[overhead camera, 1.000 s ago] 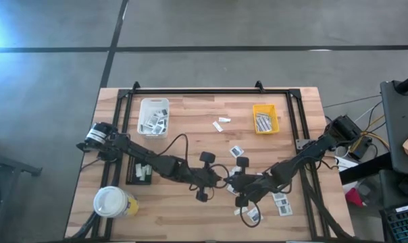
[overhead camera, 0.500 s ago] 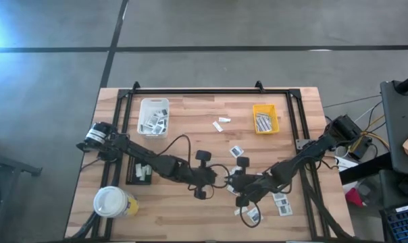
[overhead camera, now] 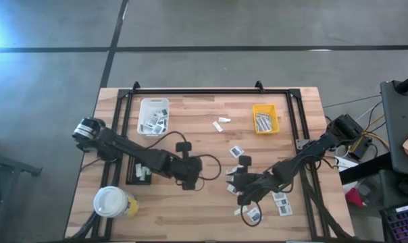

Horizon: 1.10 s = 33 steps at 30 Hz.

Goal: Pick & Place First Aid Supplies
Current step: Put the green bandage pack into the black bin

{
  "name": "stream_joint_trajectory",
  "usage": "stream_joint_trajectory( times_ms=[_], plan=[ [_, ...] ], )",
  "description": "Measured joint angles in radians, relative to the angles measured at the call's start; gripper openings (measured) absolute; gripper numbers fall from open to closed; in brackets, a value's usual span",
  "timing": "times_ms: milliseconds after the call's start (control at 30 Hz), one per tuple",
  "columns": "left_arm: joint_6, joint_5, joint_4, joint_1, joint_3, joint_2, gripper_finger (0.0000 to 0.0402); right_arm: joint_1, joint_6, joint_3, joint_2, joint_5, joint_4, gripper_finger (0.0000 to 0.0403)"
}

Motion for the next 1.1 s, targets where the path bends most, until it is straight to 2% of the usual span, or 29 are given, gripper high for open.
stream_joint_trajectory(
  times_ms=[367, 733, 1100],
  plan=[
    [-0.287, -0.025, -0.335, -0.087, 0.000, -0.096, 0.0000, 0.000, 0.063, -0.001, 0.002, 0.000, -0.064, 0.0090],
    [-0.655, -0.034, -0.684, -0.191, 0.000, -0.119, 0.0000, 0.000, 0.063, -0.002, 0.002, 0.000, -0.066, 0.0086],
    [-0.903, 0.053, -0.839, -0.266, -0.002, -0.119, 0.0000, 0.000, 0.069, -0.002, 0.002, 0.000, -0.065, 0.0102]
  ],
)
